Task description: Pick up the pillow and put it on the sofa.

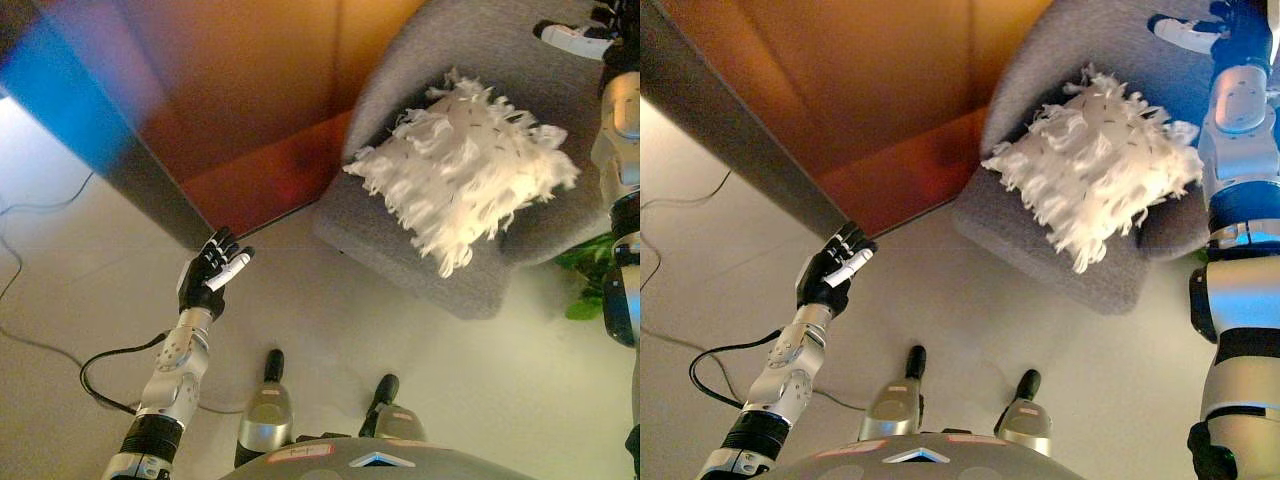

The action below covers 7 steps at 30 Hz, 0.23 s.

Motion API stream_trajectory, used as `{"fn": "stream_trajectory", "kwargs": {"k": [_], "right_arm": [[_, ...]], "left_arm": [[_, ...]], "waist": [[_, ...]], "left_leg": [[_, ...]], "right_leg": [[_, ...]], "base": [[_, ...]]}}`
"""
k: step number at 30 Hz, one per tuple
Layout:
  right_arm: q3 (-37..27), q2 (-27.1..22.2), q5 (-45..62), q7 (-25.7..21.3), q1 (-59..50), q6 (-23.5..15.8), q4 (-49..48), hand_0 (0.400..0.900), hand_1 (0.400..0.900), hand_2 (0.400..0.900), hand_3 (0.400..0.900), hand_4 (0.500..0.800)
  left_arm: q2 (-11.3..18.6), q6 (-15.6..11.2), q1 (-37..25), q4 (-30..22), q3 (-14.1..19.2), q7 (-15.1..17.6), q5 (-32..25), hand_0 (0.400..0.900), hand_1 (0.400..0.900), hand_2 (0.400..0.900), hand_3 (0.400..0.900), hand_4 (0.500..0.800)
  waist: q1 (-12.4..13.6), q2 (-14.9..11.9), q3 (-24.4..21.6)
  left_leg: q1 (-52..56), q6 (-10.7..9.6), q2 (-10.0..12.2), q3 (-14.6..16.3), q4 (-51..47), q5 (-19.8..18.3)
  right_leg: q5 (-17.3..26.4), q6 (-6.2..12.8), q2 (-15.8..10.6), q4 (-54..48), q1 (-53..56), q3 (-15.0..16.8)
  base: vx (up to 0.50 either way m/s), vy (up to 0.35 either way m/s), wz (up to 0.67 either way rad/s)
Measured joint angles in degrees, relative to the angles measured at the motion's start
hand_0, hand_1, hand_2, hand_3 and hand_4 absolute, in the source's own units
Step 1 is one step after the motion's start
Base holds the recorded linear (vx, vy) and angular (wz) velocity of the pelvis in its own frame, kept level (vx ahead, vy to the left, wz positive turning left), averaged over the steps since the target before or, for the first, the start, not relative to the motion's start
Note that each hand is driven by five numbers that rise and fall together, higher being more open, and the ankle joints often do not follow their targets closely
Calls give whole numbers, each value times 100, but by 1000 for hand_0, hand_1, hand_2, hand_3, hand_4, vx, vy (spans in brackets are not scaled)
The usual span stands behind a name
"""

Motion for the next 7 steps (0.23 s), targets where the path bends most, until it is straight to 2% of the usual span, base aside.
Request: {"fn": "stream_trajectory", "kwargs": {"k": [3,7], "right_arm": [[-442,225,-35,-35,898,-66,-1328,900,900,900,900,800],[-925,725,-60,148,2477,-285,-2771,900,900,900,900,800]], "left_arm": [[-72,31,15,0,31,16,97,900,900,900,900,800],[-258,50,12,0,49,69,277,900,900,900,900,800]], "waist": [[-159,49,-164],[-390,90,-293]], "left_leg": [[165,-17,34,179,-92,-20],[234,-18,53,311,-96,-47]], "right_leg": [[-1,-1,54,-1,-15,163],[-3,-4,60,1,-20,280]], "base": [[-48,28,-28],[-58,31,-12]]}}
